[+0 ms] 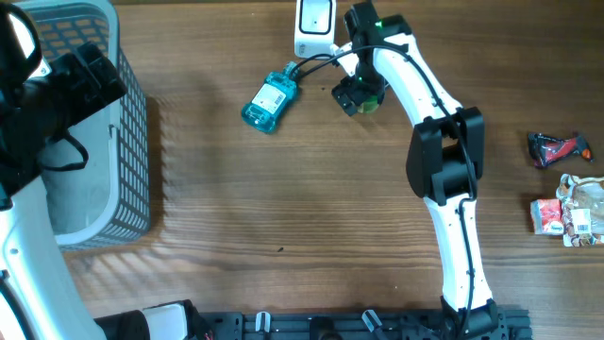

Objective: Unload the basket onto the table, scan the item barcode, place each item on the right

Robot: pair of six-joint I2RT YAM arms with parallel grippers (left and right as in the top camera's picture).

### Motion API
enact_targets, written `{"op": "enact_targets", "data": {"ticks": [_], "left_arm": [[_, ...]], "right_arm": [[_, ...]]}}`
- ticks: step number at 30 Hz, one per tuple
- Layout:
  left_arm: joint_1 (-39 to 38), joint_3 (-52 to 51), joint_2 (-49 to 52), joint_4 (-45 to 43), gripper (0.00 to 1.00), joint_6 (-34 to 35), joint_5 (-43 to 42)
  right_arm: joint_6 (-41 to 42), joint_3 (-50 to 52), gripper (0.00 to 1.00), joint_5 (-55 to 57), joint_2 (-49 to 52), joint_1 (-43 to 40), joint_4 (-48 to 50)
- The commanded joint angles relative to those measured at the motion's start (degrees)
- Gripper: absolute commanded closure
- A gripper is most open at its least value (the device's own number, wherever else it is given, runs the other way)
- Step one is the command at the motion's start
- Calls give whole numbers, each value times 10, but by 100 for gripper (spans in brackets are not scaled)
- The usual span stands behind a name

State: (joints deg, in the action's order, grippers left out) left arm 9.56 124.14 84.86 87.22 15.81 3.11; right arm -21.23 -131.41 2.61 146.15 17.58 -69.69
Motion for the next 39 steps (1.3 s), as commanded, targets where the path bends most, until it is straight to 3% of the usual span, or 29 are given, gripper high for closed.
{"op": "enact_targets", "data": {"ticks": [1, 4, 7, 14, 19, 20, 21, 22, 25, 31, 39], "left_arm": [[5, 5, 1, -1, 0, 1, -3], [5, 5, 1, -1, 0, 1, -3], [5, 5, 1, -1, 0, 1, -3], [5, 5, 1, -1, 0, 1, -3], [5, 5, 1, -1, 0, 1, -3], [5, 5, 1, -1, 0, 1, -3], [5, 5, 1, -1, 0, 1, -3], [5, 5, 1, -1, 0, 1, -3], [5, 5, 1, -1, 0, 1, -3], [5, 5, 1, -1, 0, 1, -3], [5, 5, 1, -1, 0, 1, -3]], "right_arm": [[-17, -6, 0, 8, 19, -4, 6], [-17, -6, 5, 8, 25, -4, 8], [-12, -6, 21, 8, 28, -4, 11], [40, -6, 36, 19, 28, -4, 7], [110, -6, 36, 21, 28, -4, -24], [115, -6, 18, 21, 28, -4, -30], [123, -6, 7, 21, 28, -4, -35], [129, -6, 6, 21, 28, -4, -35], [147, -6, 9, 21, 28, -4, -43], [162, -6, 33, 21, 28, -4, -46], [240, -6, 36, 15, 28, -3, -79]]}}
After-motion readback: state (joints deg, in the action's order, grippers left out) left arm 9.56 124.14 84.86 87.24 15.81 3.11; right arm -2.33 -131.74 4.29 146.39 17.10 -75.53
